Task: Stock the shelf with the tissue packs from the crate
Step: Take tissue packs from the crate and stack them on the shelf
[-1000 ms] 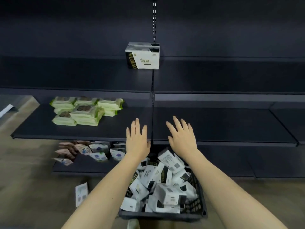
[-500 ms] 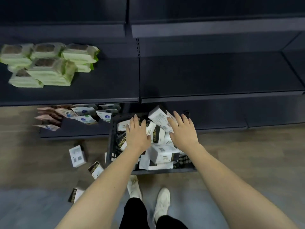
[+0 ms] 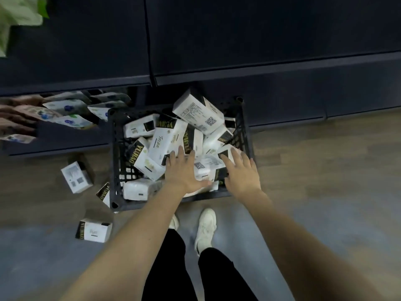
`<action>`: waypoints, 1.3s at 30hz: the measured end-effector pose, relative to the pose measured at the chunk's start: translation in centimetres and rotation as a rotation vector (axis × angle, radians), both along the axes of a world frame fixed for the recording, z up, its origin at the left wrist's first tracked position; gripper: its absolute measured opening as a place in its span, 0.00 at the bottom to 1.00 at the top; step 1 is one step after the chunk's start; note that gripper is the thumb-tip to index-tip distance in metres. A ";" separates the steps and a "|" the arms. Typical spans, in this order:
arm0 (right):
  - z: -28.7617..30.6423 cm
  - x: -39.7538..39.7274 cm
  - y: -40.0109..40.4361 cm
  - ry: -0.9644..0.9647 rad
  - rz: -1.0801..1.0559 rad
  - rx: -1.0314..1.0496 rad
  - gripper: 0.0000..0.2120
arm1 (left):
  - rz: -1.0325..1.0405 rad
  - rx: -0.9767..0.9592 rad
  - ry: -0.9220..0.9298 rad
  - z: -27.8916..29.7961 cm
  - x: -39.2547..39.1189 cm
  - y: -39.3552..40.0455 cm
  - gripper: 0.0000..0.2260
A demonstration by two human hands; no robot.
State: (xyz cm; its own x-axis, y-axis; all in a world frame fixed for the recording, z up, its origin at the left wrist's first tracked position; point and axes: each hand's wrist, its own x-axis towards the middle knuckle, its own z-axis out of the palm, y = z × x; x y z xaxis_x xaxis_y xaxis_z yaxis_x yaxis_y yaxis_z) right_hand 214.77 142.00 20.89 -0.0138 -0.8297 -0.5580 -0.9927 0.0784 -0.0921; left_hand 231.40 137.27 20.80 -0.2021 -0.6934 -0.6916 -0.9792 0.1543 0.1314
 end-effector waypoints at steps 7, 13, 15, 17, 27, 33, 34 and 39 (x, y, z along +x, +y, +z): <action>-2.6 0.1 0.4 -0.025 0.006 0.027 0.34 | 0.066 0.040 0.093 -2.5 0.0 0.1 0.50; -3.6 0.5 1.2 -0.018 -0.004 0.016 0.35 | 0.051 -0.017 0.132 -3.5 0.4 0.2 0.45; -3.4 0.5 1.3 -0.005 0.002 0.011 0.35 | 0.031 -0.026 0.124 -3.3 0.5 0.1 0.43; -2.7 0.5 1.3 0.005 0.007 0.008 0.35 | 0.014 -0.034 0.127 -2.6 0.6 -0.1 0.41; 5.8 0.7 -1.9 0.046 0.030 -0.127 0.37 | -0.145 -0.200 0.170 6.6 2.1 -1.9 0.37; 13.9 1.1 -5.1 0.056 0.073 -0.326 0.39 | -0.213 -0.380 0.200 15.2 3.0 -4.8 0.36; 15.3 1.0 -5.6 0.061 0.075 -0.371 0.39 | -0.219 -0.419 0.217 16.7 3.1 -5.3 0.36; 22.1 0.9 -8.0 0.086 0.072 -0.538 0.37 | -0.269 -0.600 0.312 24.0 4.1 -7.3 0.35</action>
State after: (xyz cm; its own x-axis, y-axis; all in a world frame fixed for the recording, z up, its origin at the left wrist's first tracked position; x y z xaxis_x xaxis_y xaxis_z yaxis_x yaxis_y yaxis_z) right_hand 215.64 134.00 43.02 0.0265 -0.9982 -0.0538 -0.9995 -0.0256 -0.0185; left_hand 235.53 129.94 44.75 -0.5446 -0.8338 -0.0898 -0.8280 0.5176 0.2157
